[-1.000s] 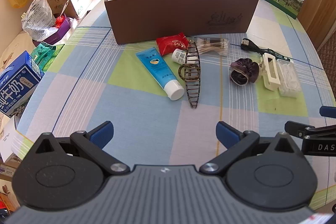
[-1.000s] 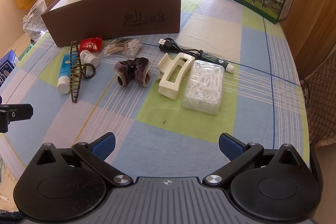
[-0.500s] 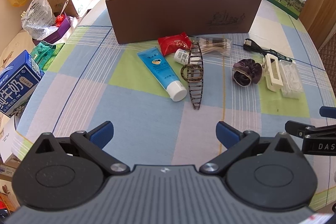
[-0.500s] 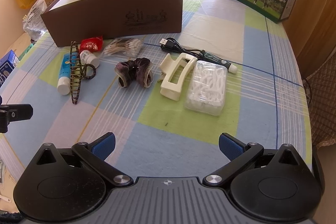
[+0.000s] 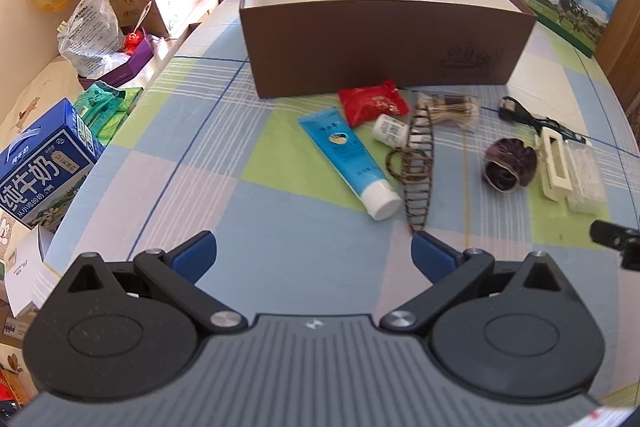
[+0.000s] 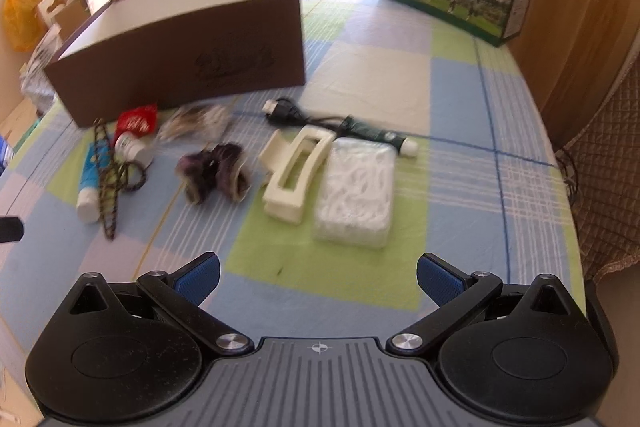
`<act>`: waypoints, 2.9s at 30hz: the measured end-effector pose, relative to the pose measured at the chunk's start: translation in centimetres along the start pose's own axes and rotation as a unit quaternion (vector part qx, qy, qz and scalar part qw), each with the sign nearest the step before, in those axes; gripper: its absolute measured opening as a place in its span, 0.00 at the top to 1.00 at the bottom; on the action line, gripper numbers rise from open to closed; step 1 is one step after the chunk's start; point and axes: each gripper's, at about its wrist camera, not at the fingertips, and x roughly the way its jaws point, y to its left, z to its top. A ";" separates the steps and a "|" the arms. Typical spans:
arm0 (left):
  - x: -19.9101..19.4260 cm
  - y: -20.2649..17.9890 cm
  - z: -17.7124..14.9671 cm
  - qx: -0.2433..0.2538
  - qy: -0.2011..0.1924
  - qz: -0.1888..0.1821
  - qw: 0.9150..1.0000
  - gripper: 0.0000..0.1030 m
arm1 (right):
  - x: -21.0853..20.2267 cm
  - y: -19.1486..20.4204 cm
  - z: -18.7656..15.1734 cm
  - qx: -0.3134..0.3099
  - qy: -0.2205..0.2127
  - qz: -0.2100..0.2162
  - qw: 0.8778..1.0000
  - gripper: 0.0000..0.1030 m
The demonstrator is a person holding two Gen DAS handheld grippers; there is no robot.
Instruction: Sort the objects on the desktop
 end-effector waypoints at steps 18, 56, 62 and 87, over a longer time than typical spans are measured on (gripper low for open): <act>3.2 1.1 2.3 0.004 -0.008 -0.023 1.000 0.01 | 3.6 -2.8 2.3 0.060 -0.021 -0.013 0.998 0.43; 11.8 -0.6 6.1 0.046 0.027 -0.113 0.992 0.55 | 7.8 -3.5 3.3 0.042 -0.010 -0.032 0.999 0.48; 11.5 0.5 6.0 0.055 0.026 -0.120 0.991 0.66 | 7.7 -3.5 3.3 0.041 -0.009 -0.032 0.999 0.48; 12.4 0.6 6.1 0.086 0.031 -0.080 0.993 0.70 | 8.8 -2.4 3.8 0.002 0.005 -0.043 0.999 0.47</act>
